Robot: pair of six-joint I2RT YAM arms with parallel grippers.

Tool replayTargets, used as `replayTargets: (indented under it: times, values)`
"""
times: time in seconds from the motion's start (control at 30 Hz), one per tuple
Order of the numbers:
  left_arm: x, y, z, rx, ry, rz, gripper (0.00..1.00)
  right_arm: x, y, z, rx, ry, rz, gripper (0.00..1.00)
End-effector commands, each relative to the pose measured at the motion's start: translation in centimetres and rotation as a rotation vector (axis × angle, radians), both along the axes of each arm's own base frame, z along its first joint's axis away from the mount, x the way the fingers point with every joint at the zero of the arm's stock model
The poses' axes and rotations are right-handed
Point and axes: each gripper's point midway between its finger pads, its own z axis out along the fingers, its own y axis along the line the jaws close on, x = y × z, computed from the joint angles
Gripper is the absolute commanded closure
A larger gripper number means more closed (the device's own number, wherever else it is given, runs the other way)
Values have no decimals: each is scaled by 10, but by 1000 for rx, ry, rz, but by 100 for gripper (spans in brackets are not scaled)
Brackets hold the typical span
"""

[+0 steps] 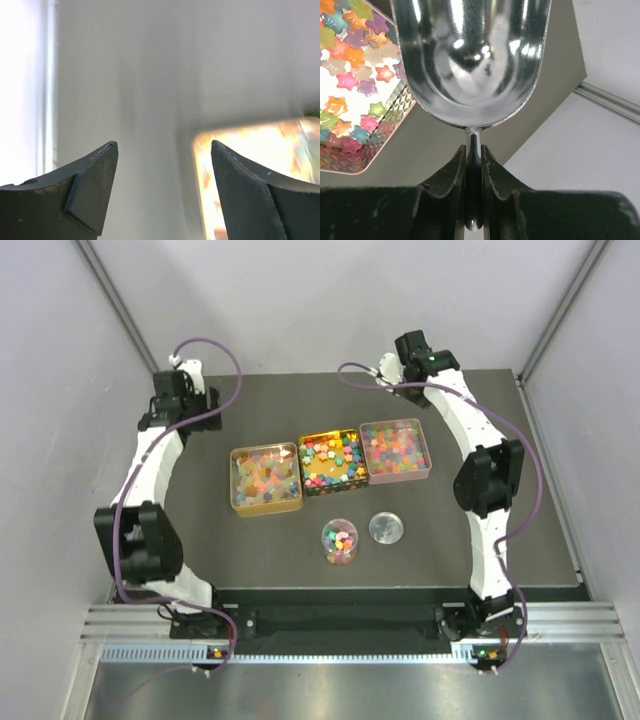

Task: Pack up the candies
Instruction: Move the storage box to the center of the board.

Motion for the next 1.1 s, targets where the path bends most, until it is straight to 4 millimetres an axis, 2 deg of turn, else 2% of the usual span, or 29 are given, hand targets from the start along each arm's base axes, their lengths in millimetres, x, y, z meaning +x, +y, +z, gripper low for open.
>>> replayTargets:
  times: [0.0,0.03,0.1,0.13,0.2,0.23,0.3,0.33,0.37,0.43,0.5,0.53,0.6,0.63,0.83,0.97,1.07]
  values:
    - [-67,-27,-51,-7,193,-98,21,-6,-18,20,11,-35,-23,100]
    - [-78,-28,-60,-14,229,-101,22,-10,-22,25,6,-40,-21,100]
    - [-95,-28,-72,-18,268,-93,23,-17,-28,21,-11,-28,-15,100]
    - [-100,-28,-76,-24,280,-80,23,-15,-34,28,-22,-54,-11,100]
    - [-107,-27,-84,-34,306,-68,23,-15,-41,18,-51,-41,-12,100]
    - [-107,-26,-86,-41,311,-55,23,-10,-45,11,-48,-32,-19,100]
    - [-105,-23,-86,-47,315,-40,24,-1,-44,15,-39,-53,-29,100]
    - [-104,-23,-86,-48,315,-36,24,5,-43,8,-36,-45,-31,100]
    - [-102,-22,-84,-46,312,-33,24,11,-40,12,-25,-67,-28,100]
    - [-99,-20,-92,-47,338,-30,24,23,-36,0,-34,-67,-15,100]
    - [-97,-21,-102,-53,385,-29,24,33,-34,-4,-43,-79,-8,100]
    - [-97,-21,-105,-57,404,-23,24,39,-32,-16,-46,-71,-3,100]
    - [-96,-20,-116,-61,440,-23,24,47,-30,-22,-48,-79,8,100]
    - [-96,-19,-120,-62,454,-21,24,53,-28,-31,-51,-75,12,100]
    - [-104,-13,-147,-129,550,40,25,76,-20,-49,-60,-107,47,100]
    - [-103,-16,-151,-142,568,20,26,72,-15,-57,-46,-85,55,100]
    - [-102,-25,-156,-168,584,-1,27,64,-10,-60,-34,-71,63,100]
